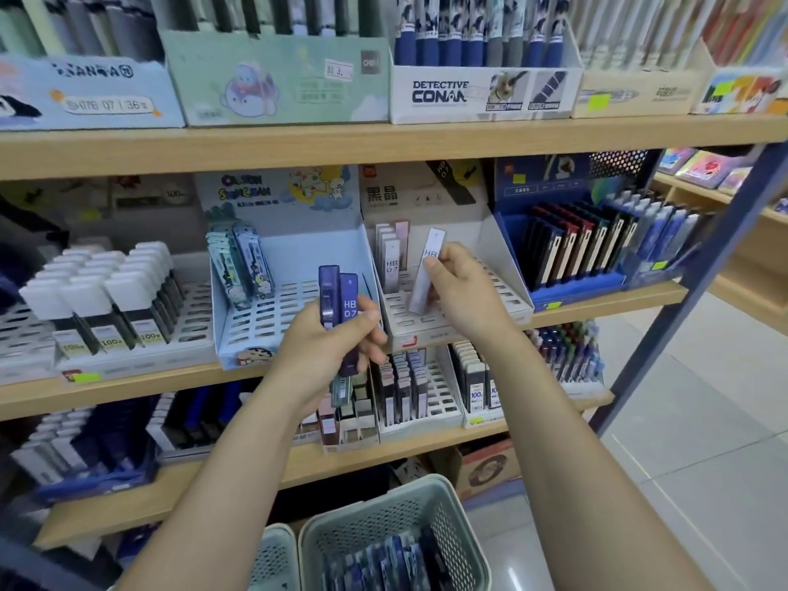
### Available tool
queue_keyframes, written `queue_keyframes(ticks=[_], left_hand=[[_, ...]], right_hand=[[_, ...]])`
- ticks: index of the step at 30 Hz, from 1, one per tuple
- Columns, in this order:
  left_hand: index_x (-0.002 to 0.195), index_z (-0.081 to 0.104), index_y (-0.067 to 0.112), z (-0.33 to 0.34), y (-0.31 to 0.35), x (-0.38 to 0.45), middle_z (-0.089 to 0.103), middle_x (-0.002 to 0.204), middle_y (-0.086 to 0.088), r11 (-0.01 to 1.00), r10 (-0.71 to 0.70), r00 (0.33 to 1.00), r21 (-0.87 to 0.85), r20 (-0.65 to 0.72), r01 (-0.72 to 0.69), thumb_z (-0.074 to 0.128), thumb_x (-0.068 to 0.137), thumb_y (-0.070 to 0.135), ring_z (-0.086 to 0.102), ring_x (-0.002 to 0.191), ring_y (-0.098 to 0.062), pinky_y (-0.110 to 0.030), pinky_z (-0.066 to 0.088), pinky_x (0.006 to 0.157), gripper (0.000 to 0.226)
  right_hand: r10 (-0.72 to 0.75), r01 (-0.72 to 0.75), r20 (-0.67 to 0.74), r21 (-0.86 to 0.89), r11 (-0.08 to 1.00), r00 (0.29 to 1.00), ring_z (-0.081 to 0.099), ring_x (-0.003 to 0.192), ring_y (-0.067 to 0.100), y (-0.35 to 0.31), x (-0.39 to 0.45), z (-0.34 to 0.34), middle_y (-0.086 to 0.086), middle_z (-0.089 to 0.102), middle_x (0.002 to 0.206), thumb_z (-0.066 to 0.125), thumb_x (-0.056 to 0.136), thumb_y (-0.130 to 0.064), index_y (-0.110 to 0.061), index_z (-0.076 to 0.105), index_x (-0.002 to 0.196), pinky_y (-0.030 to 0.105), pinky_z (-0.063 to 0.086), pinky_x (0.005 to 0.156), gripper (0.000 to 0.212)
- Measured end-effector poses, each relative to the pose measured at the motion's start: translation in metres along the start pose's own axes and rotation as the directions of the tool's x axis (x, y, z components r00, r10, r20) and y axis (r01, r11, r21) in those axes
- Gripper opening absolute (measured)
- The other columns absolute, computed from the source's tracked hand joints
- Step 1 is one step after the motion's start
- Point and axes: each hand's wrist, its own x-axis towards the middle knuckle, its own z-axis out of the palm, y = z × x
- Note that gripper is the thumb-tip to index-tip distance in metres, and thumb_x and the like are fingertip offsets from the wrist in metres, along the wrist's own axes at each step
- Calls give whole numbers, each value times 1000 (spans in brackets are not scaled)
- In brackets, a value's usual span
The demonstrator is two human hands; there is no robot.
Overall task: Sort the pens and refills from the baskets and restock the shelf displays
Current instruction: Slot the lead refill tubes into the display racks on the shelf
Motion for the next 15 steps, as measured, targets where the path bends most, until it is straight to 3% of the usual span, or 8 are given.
queue_keyframes(ticks=[5, 10, 15], left_hand=[[94, 59, 10, 5, -4, -7, 61, 58, -8, 997, -39, 995, 57, -92, 44, 64, 97, 28, 58, 48, -23, -32, 50, 49, 19], [80, 58, 11, 13, -11, -3, 49, 53, -1, 982, -30, 975, 176, -221, 70, 69, 94, 27, 40, 44, -16, -25, 38, 43, 24], [83, 67, 17, 27, -14, 7, 65, 73, 5, 940, 102, 939, 342, -330, 18, 78, 86, 27, 58, 70, -16, -30, 47, 68, 15]], right_hand=[[1, -1, 8, 9, 1000, 1000, 64, 94, 38, -2, -6, -3, 7, 63, 90, 48, 103, -26, -27, 54, 87, 55, 52, 88, 17], [-3, 3, -3, 36, 999, 1000, 65, 96, 36, -3, -12, -7, 8, 65, 91, 49, 103, -25, -27, 54, 87, 53, 52, 91, 18], [-34, 33, 17, 67, 997, 999, 66, 87, 34, -2, -15, -12, 18, 68, 92, 50, 103, -23, -22, 56, 89, 52, 53, 89, 16]])
